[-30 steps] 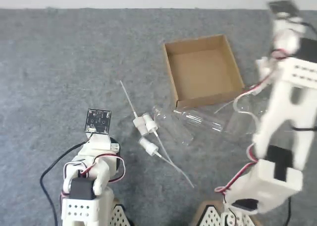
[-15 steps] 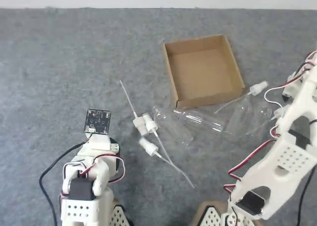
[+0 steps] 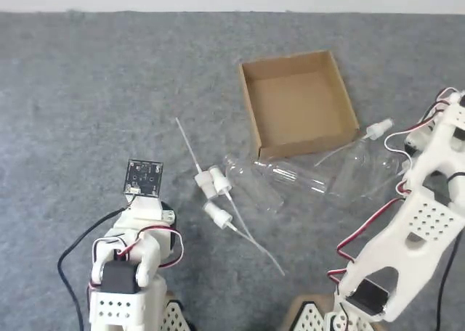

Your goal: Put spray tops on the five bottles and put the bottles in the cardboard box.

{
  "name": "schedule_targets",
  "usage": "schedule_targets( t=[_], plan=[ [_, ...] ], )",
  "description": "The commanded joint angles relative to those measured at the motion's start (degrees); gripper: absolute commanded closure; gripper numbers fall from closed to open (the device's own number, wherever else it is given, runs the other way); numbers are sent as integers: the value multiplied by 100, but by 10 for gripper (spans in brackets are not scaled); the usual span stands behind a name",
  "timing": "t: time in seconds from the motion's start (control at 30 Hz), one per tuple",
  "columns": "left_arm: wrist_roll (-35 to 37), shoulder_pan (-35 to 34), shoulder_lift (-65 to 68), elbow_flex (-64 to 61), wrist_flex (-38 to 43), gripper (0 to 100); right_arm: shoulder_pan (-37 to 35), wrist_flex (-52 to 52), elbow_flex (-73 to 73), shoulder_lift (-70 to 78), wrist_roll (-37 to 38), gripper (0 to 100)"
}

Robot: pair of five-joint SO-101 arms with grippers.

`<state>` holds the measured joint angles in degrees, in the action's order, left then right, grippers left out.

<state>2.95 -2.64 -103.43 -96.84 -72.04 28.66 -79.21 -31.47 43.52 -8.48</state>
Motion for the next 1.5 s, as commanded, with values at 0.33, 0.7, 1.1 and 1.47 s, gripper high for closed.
schedule_targets(
  t=[0.33,0.7,1.1,1.47],
  plan=[
    [9,-26,-88,31,-26,988,-40,321,-158,-145,-53,947],
    [9,-26,-88,31,-26,988,-31,-242,-1002,-1086,-53,950],
    [9,-26,-88,31,-26,988,-576,-1393,-2207,-2545,-44,946],
    [9,-26,-88,31,-26,988,-2870,-2352,-2453,-3582,290,946]
  ],
)
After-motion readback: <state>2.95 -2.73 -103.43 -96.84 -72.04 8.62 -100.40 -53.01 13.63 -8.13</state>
